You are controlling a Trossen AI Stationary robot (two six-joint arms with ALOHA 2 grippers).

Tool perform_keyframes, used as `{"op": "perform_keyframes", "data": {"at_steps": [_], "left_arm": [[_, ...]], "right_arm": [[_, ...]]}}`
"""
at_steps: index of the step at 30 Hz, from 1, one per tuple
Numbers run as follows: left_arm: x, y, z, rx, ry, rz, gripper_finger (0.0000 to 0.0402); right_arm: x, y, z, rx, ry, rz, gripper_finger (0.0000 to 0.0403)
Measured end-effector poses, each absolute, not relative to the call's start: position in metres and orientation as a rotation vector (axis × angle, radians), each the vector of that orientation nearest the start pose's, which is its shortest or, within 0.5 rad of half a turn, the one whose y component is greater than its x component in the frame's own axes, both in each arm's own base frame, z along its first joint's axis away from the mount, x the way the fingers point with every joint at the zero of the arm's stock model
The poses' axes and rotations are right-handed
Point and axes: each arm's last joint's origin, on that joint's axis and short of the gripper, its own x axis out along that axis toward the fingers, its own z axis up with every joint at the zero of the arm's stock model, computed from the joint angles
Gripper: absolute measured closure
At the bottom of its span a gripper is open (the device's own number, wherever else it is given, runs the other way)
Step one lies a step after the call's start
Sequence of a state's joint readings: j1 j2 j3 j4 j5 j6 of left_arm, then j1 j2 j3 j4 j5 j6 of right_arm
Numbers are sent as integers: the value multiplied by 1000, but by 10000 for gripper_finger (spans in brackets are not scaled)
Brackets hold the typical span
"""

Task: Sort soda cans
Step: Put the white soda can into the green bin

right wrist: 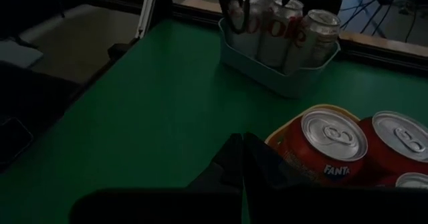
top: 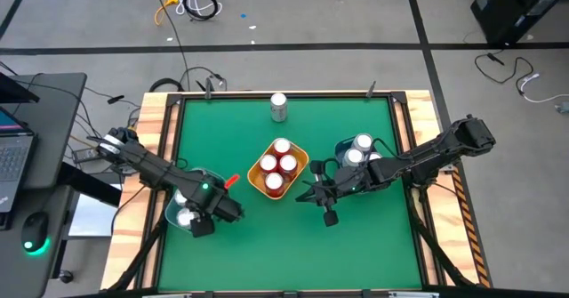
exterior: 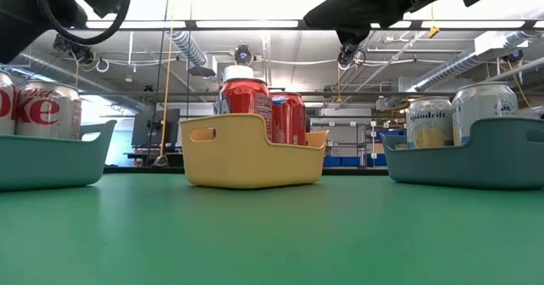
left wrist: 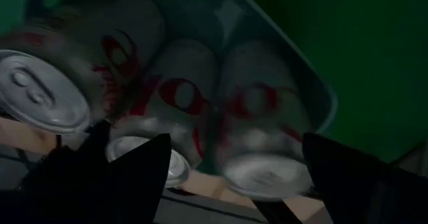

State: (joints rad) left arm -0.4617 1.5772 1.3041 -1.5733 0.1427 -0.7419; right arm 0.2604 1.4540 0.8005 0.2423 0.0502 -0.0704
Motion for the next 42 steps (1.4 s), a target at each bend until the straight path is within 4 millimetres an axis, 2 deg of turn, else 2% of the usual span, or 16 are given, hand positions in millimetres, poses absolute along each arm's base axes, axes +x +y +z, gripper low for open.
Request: {"op": "perform_keyframes", "data": {"at_steps": [6, 11, 15, 22, 23, 29, 34, 37, 42], "left_arm": [[220, -116, 270, -231, 1866, 243, 59], [220, -114, 287, -159, 1715, 263, 103], [217, -110, 304, -142, 1497, 252, 181], [208, -99, 325, -111, 1095, 182, 372], [206, -95, 326, -109, 1047, 174, 386], [195, -81, 326, -94, 707, 79, 396], [183, -72, 316, -40, 450, 2, 398], [173, -66, 309, -1, 351, -14, 398], [155, -56, 295, 71, 233, 39, 398]], "right_arm": [[299, 78, 228, -130, 380, 221, 402], [301, 74, 232, -144, 345, 146, 402], [302, 53, 240, -98, 316, -53, 390], [309, -4, 235, 6, 330, -274, 332], [310, -13, 235, 26, 320, -305, 321], [316, -58, 228, 84, 257, -439, 244], [333, -80, 204, 132, 215, -466, 168], [346, -94, 196, 133, 236, -521, 123], [368, -123, 197, 129, 306, -636, 60]]}}
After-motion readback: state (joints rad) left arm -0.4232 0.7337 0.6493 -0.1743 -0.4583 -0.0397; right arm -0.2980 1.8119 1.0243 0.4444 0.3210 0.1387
